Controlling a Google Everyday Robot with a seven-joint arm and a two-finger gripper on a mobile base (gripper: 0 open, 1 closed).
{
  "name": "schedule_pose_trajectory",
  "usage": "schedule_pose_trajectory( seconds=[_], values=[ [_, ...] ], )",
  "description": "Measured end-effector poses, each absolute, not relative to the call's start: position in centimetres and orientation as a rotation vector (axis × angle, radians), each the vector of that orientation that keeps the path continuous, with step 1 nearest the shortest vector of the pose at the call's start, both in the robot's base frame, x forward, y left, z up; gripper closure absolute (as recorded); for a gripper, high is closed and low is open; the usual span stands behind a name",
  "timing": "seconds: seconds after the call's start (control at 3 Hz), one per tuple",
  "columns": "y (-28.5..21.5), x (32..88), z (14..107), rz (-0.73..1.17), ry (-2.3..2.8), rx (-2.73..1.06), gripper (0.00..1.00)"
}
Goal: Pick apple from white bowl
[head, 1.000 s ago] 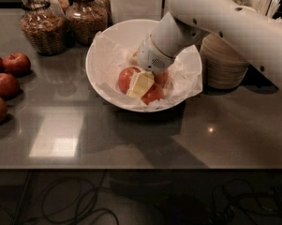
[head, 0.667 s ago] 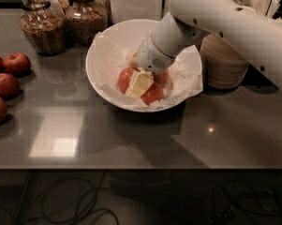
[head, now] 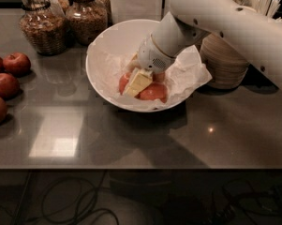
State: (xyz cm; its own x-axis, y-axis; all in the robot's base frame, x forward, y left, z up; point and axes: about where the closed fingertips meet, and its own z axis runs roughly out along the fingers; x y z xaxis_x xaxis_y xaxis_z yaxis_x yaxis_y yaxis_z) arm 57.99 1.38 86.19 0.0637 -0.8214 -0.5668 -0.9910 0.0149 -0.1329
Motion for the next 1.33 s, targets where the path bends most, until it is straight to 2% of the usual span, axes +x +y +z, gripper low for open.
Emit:
schedule_pose_trajectory(
  seconds=[0.33, 1.33],
  values=[
    [1.4, 58.0, 86.2, 0.446, 1.801, -1.85, 1.0],
    [1.4, 57.8, 88.9, 0.454, 1.725, -1.844, 1.0]
  ],
)
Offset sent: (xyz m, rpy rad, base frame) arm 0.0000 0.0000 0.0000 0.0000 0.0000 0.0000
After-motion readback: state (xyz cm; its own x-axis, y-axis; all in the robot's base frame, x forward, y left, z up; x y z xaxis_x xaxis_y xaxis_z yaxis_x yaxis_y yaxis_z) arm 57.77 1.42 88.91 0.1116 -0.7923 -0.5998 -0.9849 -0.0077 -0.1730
